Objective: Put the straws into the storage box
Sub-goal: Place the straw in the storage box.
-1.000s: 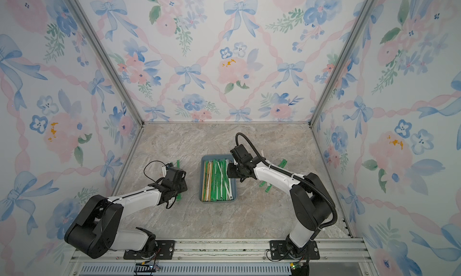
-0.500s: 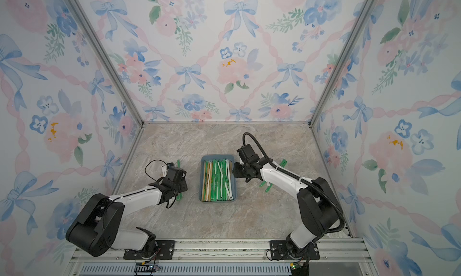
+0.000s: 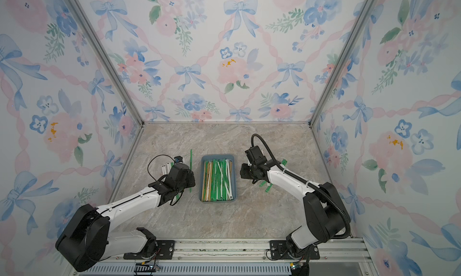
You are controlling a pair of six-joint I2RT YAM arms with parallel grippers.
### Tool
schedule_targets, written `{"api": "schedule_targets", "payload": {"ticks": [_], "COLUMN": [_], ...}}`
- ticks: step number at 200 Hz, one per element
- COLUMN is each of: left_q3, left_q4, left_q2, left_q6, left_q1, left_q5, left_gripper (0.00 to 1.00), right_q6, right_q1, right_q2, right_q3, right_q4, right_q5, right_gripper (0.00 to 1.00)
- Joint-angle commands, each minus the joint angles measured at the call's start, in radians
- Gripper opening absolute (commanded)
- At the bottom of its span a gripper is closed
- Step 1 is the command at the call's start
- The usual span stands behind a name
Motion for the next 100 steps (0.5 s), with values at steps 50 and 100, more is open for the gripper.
{"api": "schedule_targets", "payload": {"ticks": [50,100], "left_q3": [0.066,0.066], "left_q4": [0.072,0.069], "left_q2": [0.124,0.119], "left_q6": [-0.130,-0.112], "left_q1": [-0.164,-0.180], "left_q5": [0.067,0.049], "left_gripper": [0.00,0.30], "right_q6": [0.039,0.030], "right_q1": [0.016,0.006], "right_q2": [0.020,0.004], "right_q3": [-0.027,-0.025], "right_q4": [0.057,0.043], "right_q5": [-0.039,-0.029], "right_gripper": [0.46,0.46]}}
